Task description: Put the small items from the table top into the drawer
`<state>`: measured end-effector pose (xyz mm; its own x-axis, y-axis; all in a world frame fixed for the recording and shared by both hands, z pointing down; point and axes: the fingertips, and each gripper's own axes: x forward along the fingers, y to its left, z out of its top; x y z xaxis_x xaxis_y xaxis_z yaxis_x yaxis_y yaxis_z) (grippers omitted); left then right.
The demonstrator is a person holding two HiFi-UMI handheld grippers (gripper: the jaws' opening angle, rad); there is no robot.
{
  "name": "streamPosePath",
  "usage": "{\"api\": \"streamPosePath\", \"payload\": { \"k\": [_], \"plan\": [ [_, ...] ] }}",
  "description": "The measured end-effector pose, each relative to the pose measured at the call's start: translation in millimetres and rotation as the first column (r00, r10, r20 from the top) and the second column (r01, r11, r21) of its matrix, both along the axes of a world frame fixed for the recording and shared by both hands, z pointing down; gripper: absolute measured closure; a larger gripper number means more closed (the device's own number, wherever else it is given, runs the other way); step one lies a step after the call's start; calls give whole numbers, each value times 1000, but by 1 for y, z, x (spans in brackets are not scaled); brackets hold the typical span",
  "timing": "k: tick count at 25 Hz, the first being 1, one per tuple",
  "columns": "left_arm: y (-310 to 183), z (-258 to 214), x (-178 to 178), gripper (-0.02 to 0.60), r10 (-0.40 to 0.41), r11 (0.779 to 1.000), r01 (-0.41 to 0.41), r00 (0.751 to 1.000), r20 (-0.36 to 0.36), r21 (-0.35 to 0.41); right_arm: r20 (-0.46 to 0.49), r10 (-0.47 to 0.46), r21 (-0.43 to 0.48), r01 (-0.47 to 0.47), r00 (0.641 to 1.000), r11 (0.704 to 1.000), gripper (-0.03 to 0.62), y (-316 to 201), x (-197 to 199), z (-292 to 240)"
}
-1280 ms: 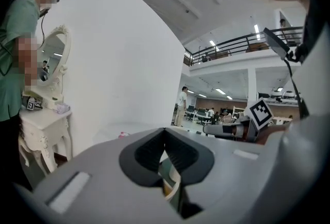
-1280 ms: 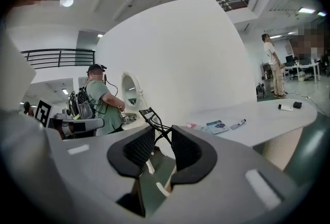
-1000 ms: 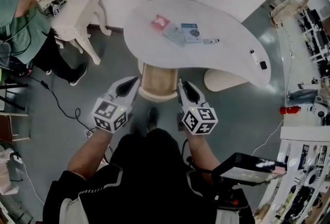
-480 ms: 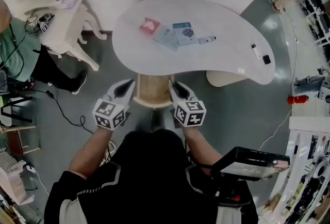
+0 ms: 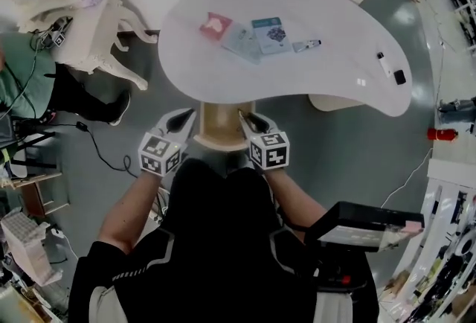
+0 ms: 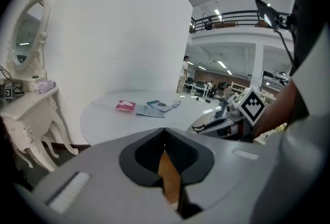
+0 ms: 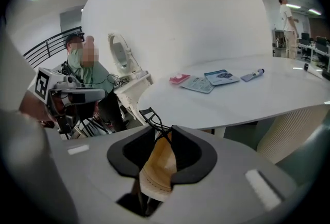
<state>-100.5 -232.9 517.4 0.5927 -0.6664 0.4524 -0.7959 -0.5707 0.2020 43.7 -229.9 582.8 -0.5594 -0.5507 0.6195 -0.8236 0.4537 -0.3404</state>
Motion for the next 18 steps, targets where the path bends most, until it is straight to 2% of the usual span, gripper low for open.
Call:
{"api": "streamPosePath", "payload": {
  "k": [10,14,18],
  "plan": [
    [-1,50,-7,580,84,992,-81,996,19,-93,-85,-83,-101,75,993,992,491,0,-20,48],
    [2,73,-8,580,92,985,-89,996,18,-147,-150,-143,-121,125,978,985,491,3,-23,67],
    [8,94,-7,580,135,976,-124,990,51,-181,-204,-201,-142,174,958,974,491,2,-25,83]
  ]
}}
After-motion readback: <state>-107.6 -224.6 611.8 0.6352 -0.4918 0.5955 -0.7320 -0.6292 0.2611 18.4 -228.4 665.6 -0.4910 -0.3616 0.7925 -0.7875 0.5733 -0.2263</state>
